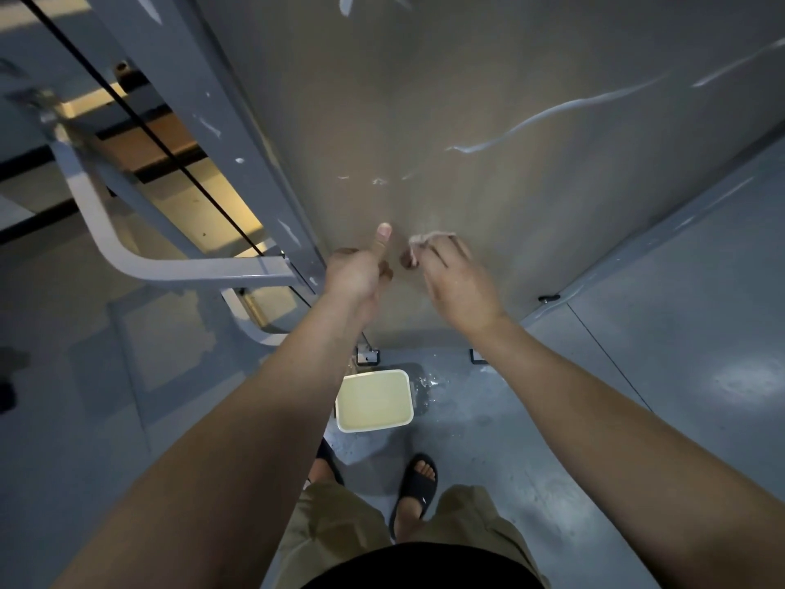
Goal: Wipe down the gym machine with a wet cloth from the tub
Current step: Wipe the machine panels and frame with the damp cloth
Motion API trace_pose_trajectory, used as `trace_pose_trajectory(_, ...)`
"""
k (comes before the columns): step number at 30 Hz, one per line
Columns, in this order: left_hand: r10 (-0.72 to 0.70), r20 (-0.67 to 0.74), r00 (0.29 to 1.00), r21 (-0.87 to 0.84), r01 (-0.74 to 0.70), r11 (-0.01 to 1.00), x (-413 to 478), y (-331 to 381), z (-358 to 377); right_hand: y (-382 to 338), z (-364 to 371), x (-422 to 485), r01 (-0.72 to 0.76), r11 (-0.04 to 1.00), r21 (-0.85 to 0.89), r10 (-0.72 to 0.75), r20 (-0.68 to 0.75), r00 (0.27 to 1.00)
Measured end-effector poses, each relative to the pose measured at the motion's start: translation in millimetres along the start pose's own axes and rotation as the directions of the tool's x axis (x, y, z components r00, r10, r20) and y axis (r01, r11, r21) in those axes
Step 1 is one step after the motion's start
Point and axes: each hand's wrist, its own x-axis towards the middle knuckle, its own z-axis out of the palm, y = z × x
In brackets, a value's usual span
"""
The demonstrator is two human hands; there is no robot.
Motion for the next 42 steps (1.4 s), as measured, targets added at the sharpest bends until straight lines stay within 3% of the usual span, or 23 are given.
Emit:
trace_pose_trajectory(3, -0.011, 0.017, 1.0, -0.004, 0.011, 1.0, -1, 0, 0, 12, 4, -13, 0.0, 0.999, -0.052, 0.007, 0.121, 0.993)
trace_pose_trajectory(7, -0.007, 0.033, 0.999, 0.012, 0.007, 1.0, -1, 0, -2, -6, -19, 16, -0.087, 0.99, 0.109, 0.101, -0.13, 0.986)
trace_pose_trajectory(9, 0.0, 0.029, 1.0, 0.005, 0.0, 1.0, -3, 2, 0, -11, -21, 23, -0.061, 0.994, 0.096, 0.082, -0.23, 0.97)
trace_pose_trajectory(12, -0.013, 0.021, 1.0, 0.002, 0.012, 1.0, -3, 3, 1, -1, -5, 0, 0.028, 0.998, -0.059, -0.029, -0.016, 0.999)
trace_pose_trajectory(14, -0.03, 0.021, 0.999, -0.002, 0.03, 1.0, -3, 3, 1, 7, -5, -10, 0.021, 0.997, -0.076, -0.017, 0.06, 0.998)
trace_pose_trajectory(18, -0.025, 0.011, 1.0, -0.016, 0.025, 1.0, -3, 1, 2, -5, -34, 26, -0.071, 0.986, 0.151, 0.094, -0.147, 0.985)
trace_pose_trajectory(20, -0.039, -0.001, 0.999, -0.012, 0.039, 0.999, -2, -1, 0, -11, -36, 35, -0.06, 0.988, 0.142, 0.091, -0.224, 0.97)
trace_pose_trajectory(23, -0.056, 0.001, 0.998, 0.013, 0.056, 0.998, -7, 0, -2, -3, -14, 8, 0.049, 0.999, -0.012, -0.049, -0.015, 0.999)
trace_pose_trajectory(25, -0.049, 0.009, 0.999, -0.003, 0.049, 0.999, -11, 3, -2, 11, -13, -10, 0.056, 0.997, -0.061, -0.05, 0.098, 0.994)
trace_pose_trajectory(31, -0.035, -0.012, 0.999, 0.031, 0.035, 0.999, -14, 0, 2, -5, -39, 30, -0.031, 0.993, 0.113, 0.049, -0.164, 0.985)
trace_pose_trajectory(36, -0.103, -0.001, 0.995, 0.186, 0.102, 0.977, -24, 5, -14, 1, -19, 0, 0.145, 0.986, -0.08, -0.137, 0.098, 0.986)
trace_pose_trajectory(39, -0.083, -0.05, 0.995, 0.239, 0.093, 0.967, -31, 18, -31, -3, -33, 4, 0.02, 1.0, -0.013, -0.019, 0.035, 0.999)
trace_pose_trajectory(42, -0.007, -0.083, 0.997, 0.316, 0.033, 0.948, -43, 33, -50, -17, -42, 22, -0.072, 0.986, 0.15, 0.092, -0.131, 0.987)
